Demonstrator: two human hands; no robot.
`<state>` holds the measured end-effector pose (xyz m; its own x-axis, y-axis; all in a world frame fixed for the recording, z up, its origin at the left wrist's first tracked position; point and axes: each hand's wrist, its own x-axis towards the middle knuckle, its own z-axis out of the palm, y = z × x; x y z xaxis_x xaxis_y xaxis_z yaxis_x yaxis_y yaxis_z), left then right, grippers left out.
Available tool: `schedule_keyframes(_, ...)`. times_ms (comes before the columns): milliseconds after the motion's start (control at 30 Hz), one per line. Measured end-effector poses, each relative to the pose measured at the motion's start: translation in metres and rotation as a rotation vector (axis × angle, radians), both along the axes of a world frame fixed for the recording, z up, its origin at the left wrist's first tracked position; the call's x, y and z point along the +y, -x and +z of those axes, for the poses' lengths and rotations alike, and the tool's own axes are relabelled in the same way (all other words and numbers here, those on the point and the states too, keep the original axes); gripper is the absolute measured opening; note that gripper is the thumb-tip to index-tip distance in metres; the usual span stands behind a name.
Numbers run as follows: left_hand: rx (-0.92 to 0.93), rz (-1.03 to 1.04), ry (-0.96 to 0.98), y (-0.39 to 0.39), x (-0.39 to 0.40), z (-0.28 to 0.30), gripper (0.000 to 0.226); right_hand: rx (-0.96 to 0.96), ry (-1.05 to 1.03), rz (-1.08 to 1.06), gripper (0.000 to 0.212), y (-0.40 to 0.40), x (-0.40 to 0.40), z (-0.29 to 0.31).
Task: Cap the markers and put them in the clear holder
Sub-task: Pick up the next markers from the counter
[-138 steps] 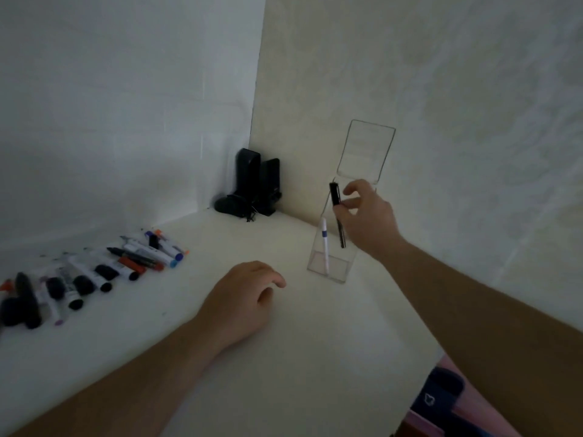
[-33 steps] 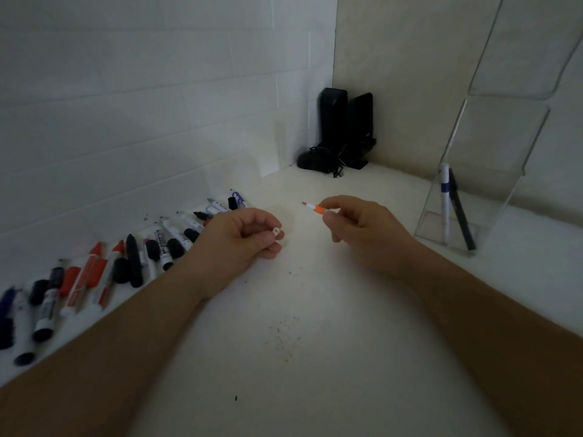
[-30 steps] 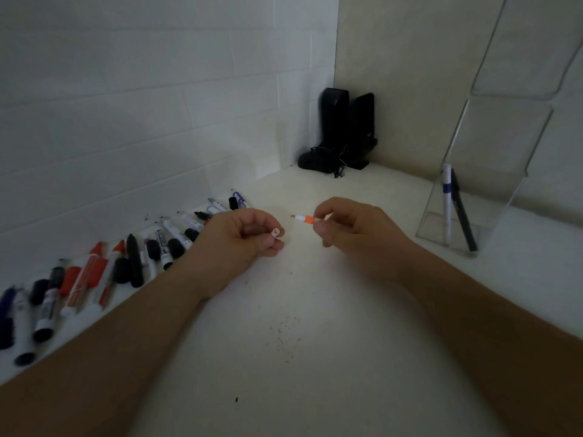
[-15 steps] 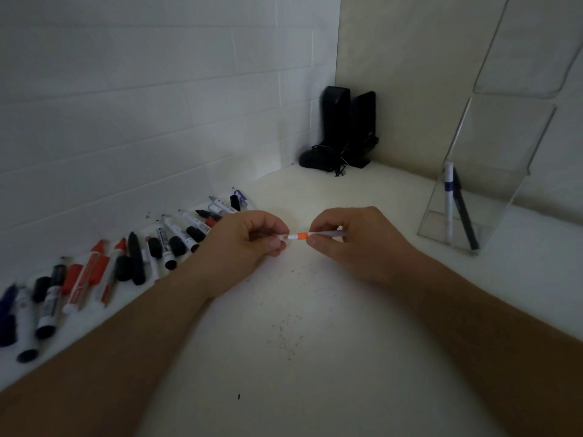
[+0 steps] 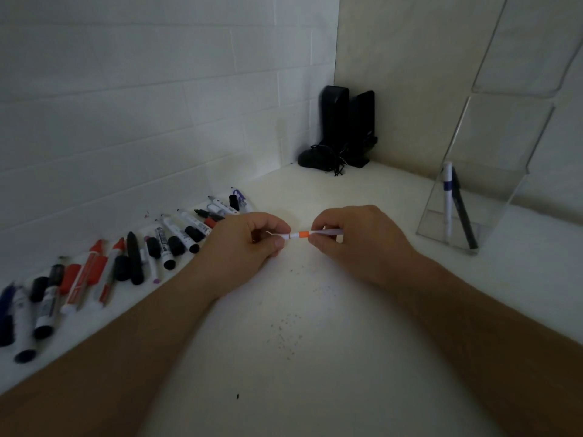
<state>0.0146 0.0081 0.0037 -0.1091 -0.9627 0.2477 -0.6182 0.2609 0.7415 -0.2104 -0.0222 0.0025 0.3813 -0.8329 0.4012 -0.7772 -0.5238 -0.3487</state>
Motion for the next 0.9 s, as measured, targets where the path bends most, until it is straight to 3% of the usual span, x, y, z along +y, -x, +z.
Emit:
schedule_keyframes(100,-0.02,0.009,0.035,0.001,0.001,0.0,0.012,0.019,0.013,0.019,0.015,-0.003,0.002,0.001)
schedule_keyframes(333,0.161,0.082,0.061,0.006,0.003,-0.003,0.026,-0.001,0.045,-0.003,0.024,-0.013,0.005,-0.002)
schedule_keyframes(500,0.167,0.154,0.186,0.013,0.001,0.0,0.031,-0.166,-0.022,-0.014,0.021,-0.016,0.011,-0.001)
schedule_keyframes(700,0.011,0.1,0.248,0.012,0.001,-0.003,0.033,-0.173,-0.111,0.006,0.018,-0.018,0.014,-0.002)
schedule_keyframes(767,0.047,0.083,0.237,0.012,0.002,-0.003,0.028,-0.111,-0.071,-0.006,0.02,-0.017,0.016,0.002)
schedule_keyframes(900,-0.106,0.041,0.254,0.015,0.002,-0.008,0.012,0.312,0.168,-0.063,0.033,-0.021,0.02,0.008)
